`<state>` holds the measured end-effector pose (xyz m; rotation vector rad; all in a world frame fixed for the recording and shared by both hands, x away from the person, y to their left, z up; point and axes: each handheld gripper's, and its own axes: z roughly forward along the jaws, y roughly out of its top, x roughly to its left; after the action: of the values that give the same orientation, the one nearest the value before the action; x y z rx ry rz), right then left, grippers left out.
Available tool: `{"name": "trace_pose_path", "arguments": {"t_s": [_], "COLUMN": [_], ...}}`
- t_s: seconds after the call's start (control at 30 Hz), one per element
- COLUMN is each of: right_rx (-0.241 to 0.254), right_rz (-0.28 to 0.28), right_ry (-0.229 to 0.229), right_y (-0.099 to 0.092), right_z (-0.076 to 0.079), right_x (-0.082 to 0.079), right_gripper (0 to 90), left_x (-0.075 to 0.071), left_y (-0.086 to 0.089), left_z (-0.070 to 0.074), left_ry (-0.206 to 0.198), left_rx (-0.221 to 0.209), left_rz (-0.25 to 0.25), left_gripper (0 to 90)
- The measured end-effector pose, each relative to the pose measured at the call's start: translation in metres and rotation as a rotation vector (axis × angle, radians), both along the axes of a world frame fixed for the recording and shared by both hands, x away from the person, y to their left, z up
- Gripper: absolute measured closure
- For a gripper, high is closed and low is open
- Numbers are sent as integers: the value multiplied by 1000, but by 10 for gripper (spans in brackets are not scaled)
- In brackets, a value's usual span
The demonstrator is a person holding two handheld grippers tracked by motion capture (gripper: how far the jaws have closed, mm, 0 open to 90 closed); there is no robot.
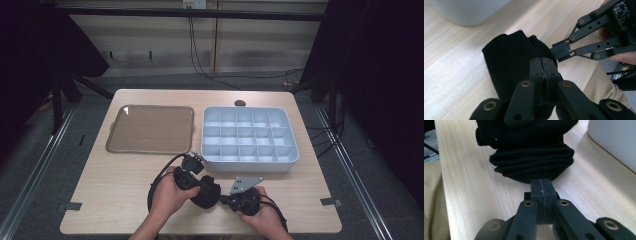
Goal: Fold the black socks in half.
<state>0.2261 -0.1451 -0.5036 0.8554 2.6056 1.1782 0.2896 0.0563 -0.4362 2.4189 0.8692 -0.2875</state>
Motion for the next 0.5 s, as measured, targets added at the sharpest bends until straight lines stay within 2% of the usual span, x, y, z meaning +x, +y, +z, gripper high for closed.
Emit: {"name": "trace_pose_path", "arguments": {"t_s": [0.03, 0.33, 0.43, 0.5], "right_rx": [-2, -5, -6, -6], "right_rz": [0, 3, -1, -2], "right_ry": [4, 4, 4, 6], "right_y": [0, 2, 2, 2], "right_z": [0, 1, 1, 1], "right_x": [0, 2, 1, 2], "right_gripper": [900, 900, 900, 900], "left_x": [0, -1, -1, -1], "left_y": [-2, -3, -3, -4], "left_z": [-1, -1, -4, -4], "left_ry": [-1, -1, 7, 3], "left_rx": [9, 18, 5, 14], "left_rz": [-13, -9, 5, -18], "left_gripper": [873, 873, 873, 873]}}
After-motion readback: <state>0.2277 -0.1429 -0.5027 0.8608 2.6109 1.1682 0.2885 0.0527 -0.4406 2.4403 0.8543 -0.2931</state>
